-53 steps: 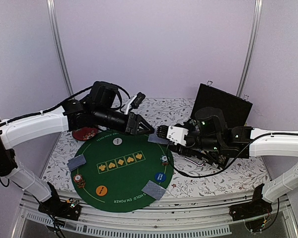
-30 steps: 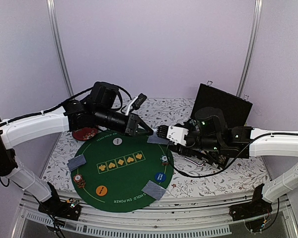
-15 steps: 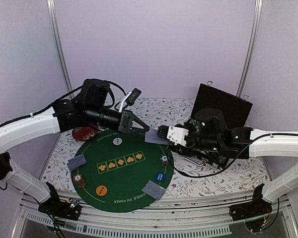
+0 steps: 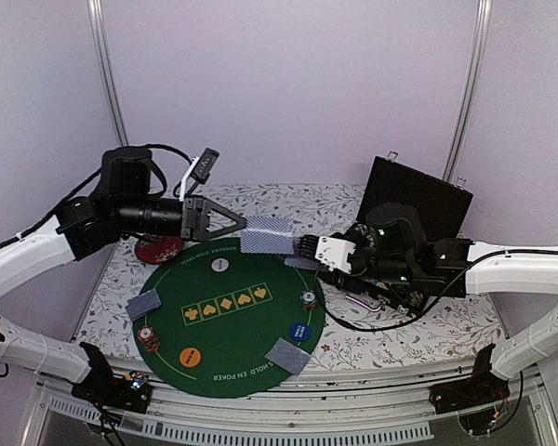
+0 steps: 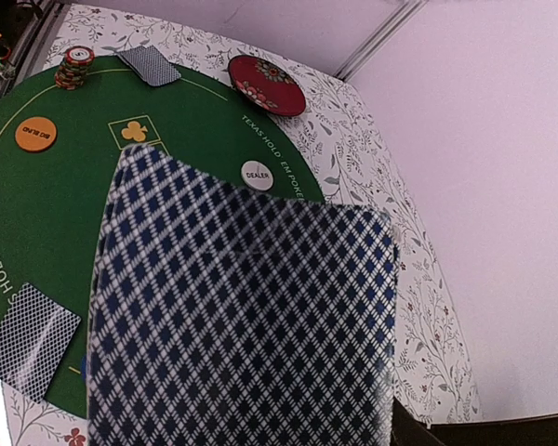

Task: Distribute texas hold em gaming equipment
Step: Place the poker card in the big blind area.

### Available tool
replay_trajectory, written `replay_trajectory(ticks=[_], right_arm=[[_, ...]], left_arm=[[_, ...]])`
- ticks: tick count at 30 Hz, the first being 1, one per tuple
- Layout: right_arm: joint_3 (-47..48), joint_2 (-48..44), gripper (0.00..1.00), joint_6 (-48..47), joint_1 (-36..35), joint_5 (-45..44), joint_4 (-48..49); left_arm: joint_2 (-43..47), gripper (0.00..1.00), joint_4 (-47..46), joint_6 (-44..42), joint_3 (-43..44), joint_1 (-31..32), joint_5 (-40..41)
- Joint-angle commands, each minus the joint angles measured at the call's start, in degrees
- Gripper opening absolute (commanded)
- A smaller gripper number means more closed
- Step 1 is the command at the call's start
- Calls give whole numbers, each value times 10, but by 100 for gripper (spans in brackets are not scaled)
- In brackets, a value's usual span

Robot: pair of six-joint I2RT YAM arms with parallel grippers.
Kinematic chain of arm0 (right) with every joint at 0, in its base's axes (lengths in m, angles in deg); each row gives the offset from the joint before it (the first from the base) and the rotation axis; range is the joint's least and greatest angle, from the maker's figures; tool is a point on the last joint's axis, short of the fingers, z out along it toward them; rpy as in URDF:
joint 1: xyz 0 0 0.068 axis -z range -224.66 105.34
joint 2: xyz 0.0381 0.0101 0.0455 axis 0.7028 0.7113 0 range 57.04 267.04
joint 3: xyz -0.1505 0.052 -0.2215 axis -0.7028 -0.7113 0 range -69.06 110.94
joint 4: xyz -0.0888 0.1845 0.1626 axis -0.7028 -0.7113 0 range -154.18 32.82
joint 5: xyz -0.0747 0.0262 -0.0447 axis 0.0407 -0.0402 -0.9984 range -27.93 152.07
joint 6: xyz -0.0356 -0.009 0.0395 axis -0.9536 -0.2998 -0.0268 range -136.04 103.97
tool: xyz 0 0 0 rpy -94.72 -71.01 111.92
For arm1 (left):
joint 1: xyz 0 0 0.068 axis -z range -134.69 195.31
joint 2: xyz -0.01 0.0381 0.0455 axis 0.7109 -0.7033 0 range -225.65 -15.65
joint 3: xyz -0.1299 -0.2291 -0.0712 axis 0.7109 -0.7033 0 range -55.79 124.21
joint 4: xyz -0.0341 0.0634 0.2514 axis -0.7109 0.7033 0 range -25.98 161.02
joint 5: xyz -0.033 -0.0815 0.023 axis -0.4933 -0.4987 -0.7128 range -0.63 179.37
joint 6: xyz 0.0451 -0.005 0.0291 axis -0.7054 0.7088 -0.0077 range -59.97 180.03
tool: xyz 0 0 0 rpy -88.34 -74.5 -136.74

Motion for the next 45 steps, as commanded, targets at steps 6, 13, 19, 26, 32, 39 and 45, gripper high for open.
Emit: replay_trajectory(ticks=[6, 13, 19, 26, 32, 39, 45], right_arm=[[-5, -44, 45, 3, 11, -19, 2], [-4, -54, 45, 0, 11, -18, -9], [-3, -59, 45, 2, 12, -18, -16], [-8, -64, 45, 3, 12, -17, -17], [-8, -64, 45, 3, 11, -16, -17], [-8, -61, 45, 1, 11, -16, -15], [-9, -62, 45, 1, 12, -16, -16]], left_arm=[[74, 0, 137, -78, -103, -93, 5], [-46, 0, 7, -81, -188, -19, -73], [-219, 0, -35, -138, -113, 45, -123], [-350, 0, -41, -172, -58, 53, -158], [-374, 0, -50, -175, -55, 55, -164], [-373, 0, -71, -167, -82, 56, -174], [-376, 0, -81, -163, -95, 54, -170]])
